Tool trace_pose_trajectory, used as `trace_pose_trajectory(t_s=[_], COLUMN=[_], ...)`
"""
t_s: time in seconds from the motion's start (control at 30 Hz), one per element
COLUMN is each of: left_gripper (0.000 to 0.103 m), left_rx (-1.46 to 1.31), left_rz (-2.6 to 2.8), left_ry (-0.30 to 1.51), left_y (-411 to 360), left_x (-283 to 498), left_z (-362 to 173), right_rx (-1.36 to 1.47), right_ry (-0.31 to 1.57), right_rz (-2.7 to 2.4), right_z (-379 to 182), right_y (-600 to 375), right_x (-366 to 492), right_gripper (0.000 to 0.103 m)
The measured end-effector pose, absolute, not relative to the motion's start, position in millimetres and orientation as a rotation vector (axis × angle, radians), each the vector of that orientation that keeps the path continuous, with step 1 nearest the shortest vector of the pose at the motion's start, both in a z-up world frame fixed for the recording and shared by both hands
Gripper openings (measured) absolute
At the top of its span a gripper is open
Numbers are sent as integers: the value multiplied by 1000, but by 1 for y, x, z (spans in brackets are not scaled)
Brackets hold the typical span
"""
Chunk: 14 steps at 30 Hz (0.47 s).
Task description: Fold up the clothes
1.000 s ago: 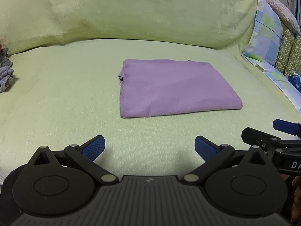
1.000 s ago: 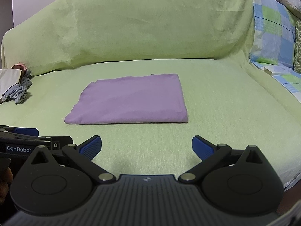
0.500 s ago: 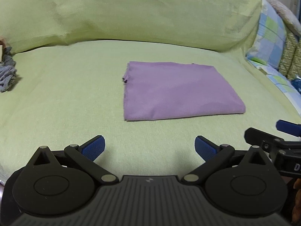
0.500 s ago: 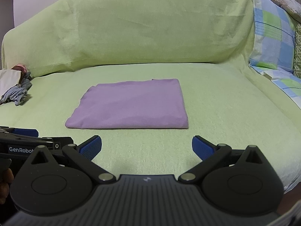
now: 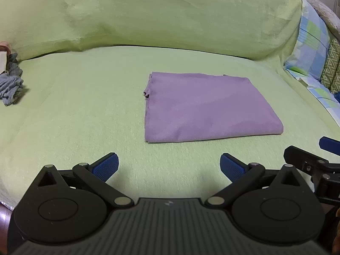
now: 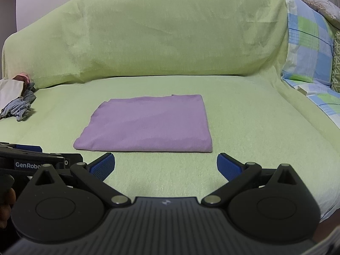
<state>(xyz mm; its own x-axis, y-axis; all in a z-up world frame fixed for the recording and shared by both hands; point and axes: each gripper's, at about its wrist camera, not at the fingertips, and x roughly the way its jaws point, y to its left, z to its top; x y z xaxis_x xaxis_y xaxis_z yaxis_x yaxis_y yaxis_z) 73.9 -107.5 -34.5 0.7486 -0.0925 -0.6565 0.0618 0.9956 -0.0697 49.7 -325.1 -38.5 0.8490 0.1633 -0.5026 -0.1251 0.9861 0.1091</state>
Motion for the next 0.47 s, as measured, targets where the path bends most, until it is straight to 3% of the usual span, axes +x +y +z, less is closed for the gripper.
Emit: trace_pose_trajectory(t_s=[0.47], left_gripper=[102], left_rx=[-57], left_rz=[-73], left_ry=[671], left_y=[-105], left_x=[69], left_z=[-28], right_rx=[82], right_ry=[540], right_rz=[149], right_z=[-41], right_y=[-332], right_x=[52], right_gripper=[101])
